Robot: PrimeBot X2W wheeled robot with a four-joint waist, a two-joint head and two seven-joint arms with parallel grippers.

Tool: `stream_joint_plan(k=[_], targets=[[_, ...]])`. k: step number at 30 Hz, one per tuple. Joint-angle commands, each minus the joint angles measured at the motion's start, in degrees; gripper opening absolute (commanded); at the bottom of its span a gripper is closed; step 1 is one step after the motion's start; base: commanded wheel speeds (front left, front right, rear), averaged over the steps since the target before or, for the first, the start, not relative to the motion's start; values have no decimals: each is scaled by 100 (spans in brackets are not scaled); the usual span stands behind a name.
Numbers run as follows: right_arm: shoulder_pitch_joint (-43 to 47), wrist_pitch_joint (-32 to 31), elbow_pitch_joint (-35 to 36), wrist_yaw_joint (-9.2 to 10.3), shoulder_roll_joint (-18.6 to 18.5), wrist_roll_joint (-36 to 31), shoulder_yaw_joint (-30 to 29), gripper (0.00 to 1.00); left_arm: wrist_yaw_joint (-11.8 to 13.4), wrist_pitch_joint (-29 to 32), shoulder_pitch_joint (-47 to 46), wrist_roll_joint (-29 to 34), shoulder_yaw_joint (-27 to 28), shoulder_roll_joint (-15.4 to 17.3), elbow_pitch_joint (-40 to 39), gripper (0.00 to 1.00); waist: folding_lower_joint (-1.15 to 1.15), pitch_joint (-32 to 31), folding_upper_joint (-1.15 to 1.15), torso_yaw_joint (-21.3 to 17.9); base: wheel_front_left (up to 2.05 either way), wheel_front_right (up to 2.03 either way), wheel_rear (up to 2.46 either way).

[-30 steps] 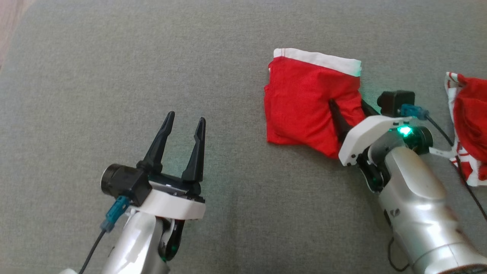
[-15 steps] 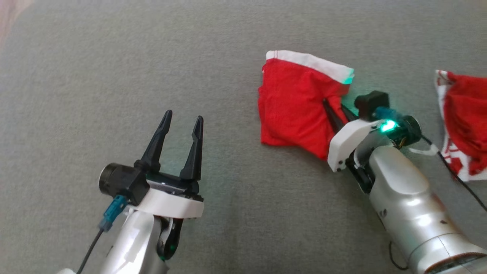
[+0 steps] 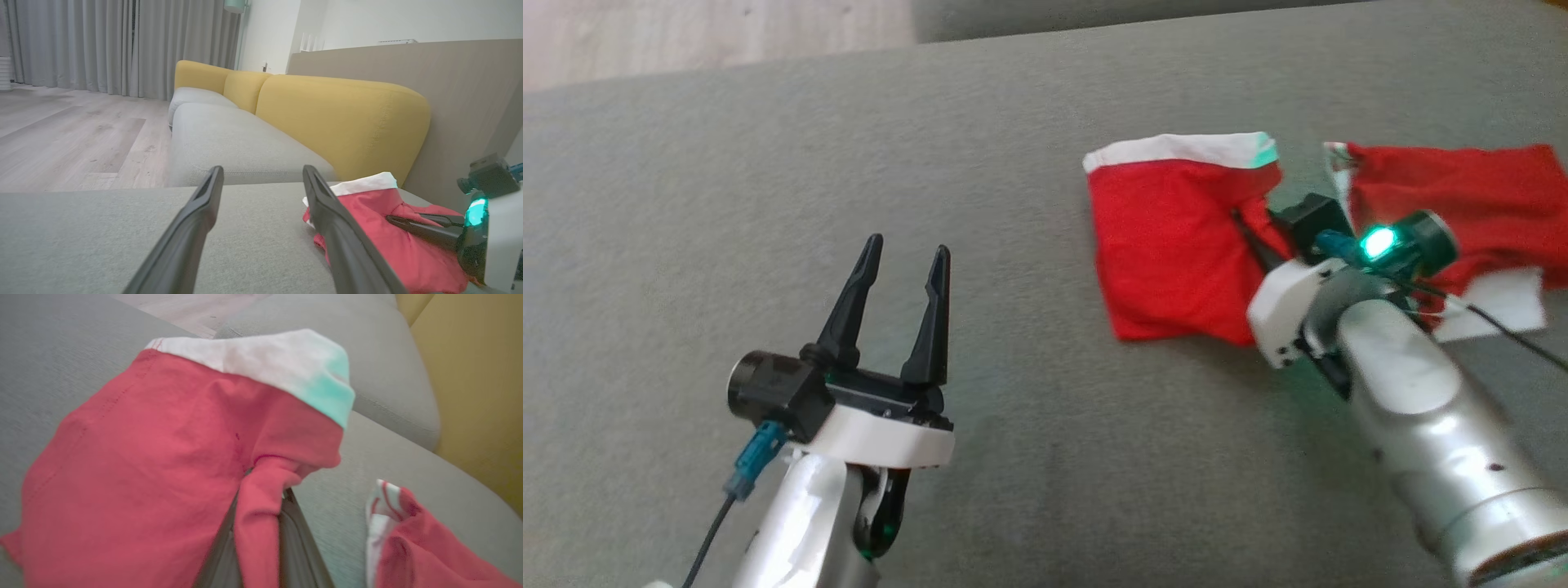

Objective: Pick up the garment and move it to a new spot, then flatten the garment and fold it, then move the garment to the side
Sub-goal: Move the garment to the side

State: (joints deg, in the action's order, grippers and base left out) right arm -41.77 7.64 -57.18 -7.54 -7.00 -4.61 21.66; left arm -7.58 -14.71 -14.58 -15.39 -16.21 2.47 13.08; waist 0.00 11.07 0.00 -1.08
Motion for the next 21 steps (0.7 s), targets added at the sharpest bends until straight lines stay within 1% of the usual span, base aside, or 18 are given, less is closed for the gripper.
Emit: stream_joint_plan(k=[1,5,7,11,16,21], targets=[[-214,16,196,5,-110,65,160,0,17,-29,-53,-12,217,41,-201,100,0,-99,0,-190,0,0,0],[-299,-175,358,5,-701,394,670,0,21,-29,-48,-33,189,41,-221,100,0,-100,0,-374,0,0,0],[-340,-285,497,5,-1058,565,995,0,26,-29,-39,-28,179,41,-223,100,0,-91,0,-448,0,0,0],[-401,-522,851,5,-1777,1125,1497,0,27,-29,-53,-39,156,41,-221,100,0,-31,0,-522,0,0,0],[-561,-767,1176,5,-2653,1736,1931,0,25,-29,-170,-80,56,41,-254,100,0,191,0,-474,0,0,0],[-686,-904,1195,5,-3282,1929,2273,0,20,-29,-299,-54,-7,41,-204,100,0,454,0,-327,0,0,0]])
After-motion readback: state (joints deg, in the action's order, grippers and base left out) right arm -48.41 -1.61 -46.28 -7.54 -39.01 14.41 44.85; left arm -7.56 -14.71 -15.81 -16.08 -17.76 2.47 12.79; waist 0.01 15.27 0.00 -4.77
